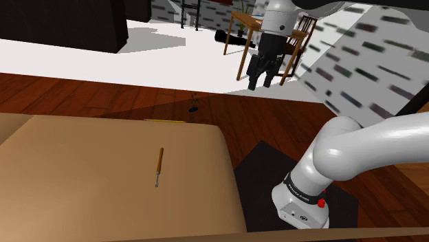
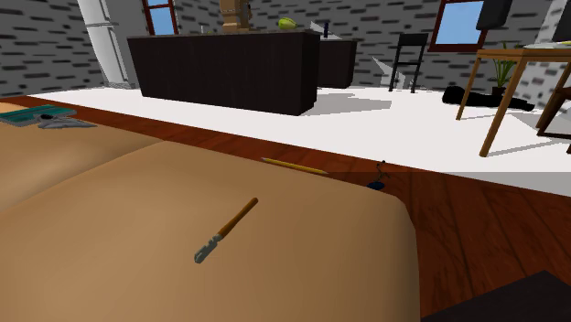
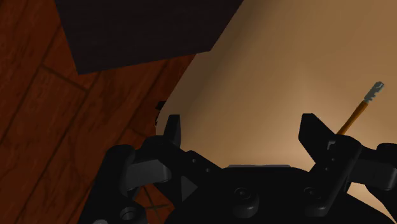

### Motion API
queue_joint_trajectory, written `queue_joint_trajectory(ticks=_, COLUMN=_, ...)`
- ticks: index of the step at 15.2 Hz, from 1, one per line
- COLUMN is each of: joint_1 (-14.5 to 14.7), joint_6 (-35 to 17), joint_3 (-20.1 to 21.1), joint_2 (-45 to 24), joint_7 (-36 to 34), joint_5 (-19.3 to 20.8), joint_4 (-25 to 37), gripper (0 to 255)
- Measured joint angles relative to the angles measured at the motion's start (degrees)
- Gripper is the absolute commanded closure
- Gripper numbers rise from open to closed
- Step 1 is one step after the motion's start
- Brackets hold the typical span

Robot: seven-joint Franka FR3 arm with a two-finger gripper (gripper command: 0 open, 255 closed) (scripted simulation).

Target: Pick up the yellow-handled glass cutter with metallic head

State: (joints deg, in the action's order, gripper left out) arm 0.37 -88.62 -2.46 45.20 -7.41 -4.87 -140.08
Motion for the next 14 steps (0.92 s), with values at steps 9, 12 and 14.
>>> queue_joint_trajectory(ticks=9, joint_1=1.55, joint_6=-9.95, joint_3=10.63, joint_2=0.85, joint_7=-14.42, joint_5=-7.17, joint_4=-7.37, gripper=0)
queue_joint_trajectory(ticks=12, joint_1=2.39, joint_6=-14.7, joint_3=15.59, joint_2=-0.35, joint_7=-20.73, joint_5=-10.2, joint_4=-9.33, gripper=0)
queue_joint_trajectory(ticks=14, joint_1=2.62, joint_6=-18.87, joint_3=19.18, joint_2=-3.0, joint_7=-24.89, joint_5=-12.02, joint_4=-9.81, gripper=0)
